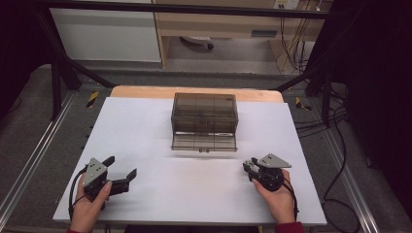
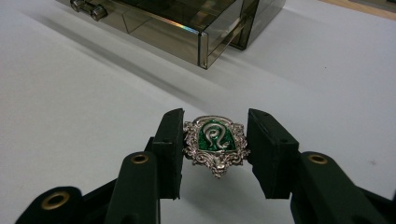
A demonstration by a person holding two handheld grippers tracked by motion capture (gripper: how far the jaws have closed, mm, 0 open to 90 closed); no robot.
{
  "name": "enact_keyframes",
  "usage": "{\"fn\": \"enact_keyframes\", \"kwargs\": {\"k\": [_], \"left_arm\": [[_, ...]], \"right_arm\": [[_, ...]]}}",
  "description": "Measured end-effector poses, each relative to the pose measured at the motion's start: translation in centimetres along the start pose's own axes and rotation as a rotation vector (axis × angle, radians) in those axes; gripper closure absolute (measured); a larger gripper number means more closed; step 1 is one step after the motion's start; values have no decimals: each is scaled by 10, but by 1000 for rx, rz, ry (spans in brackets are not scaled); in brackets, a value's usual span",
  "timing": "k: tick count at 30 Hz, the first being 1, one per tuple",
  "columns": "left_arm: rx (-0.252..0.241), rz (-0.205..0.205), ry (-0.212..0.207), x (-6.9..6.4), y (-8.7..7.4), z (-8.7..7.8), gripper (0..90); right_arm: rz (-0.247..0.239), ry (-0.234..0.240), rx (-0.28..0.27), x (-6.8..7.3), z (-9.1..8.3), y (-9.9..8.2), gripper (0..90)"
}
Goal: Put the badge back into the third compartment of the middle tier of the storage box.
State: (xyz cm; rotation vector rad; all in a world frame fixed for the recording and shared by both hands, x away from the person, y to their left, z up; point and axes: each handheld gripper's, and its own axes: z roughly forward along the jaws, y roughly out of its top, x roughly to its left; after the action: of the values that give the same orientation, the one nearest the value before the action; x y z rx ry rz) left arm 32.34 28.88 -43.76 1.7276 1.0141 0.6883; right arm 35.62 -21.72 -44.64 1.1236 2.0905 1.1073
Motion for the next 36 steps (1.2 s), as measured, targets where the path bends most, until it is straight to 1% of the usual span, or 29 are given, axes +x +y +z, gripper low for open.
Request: {"fn": "enact_keyframes", "kwargs": {"k": [2, 4, 6, 9, 12, 17, 20, 27, 31, 34, 36], "left_arm": [[-1, 1, -1, 0, 0, 0, 60], [-1, 0, 1, 0, 0, 0, 61], [-2, -6, 1, 0, 0, 1, 61], [1, -6, 3, 1, 0, 1, 61], [1, 2, 4, 1, 0, -1, 60], [0, -2, 1, 0, 0, 1, 61], [0, 4, 1, 0, 0, 0, 61], [-1, -4, 6, 2, 0, -1, 60], [-12, -18, 4, 1, 1, -1, 54], [-19, -40, 5, 3, 1, -2, 40], [-20, -43, 7, 4, 1, -3, 40]], "right_arm": [[3, 2, 5, 0, 0, 0, 576], [6, -6, 22, 0, 2, -1, 577], [12, -4, 20, -1, 2, -1, 576], [23, 4, -7, -2, 0, 0, 576], [31, 5, -18, -2, -1, 0, 576], [33, 3, -47, 0, -5, 2, 576], [31, 5, -54, 0, -6, 3, 576], [31, 4, -79, 2, -10, 7, 576], [36, 4, -80, 2, -11, 7, 576], [36, -1, -82, 2, -12, 7, 577], [37, -3, -85, 2, -13, 7, 577]]}}
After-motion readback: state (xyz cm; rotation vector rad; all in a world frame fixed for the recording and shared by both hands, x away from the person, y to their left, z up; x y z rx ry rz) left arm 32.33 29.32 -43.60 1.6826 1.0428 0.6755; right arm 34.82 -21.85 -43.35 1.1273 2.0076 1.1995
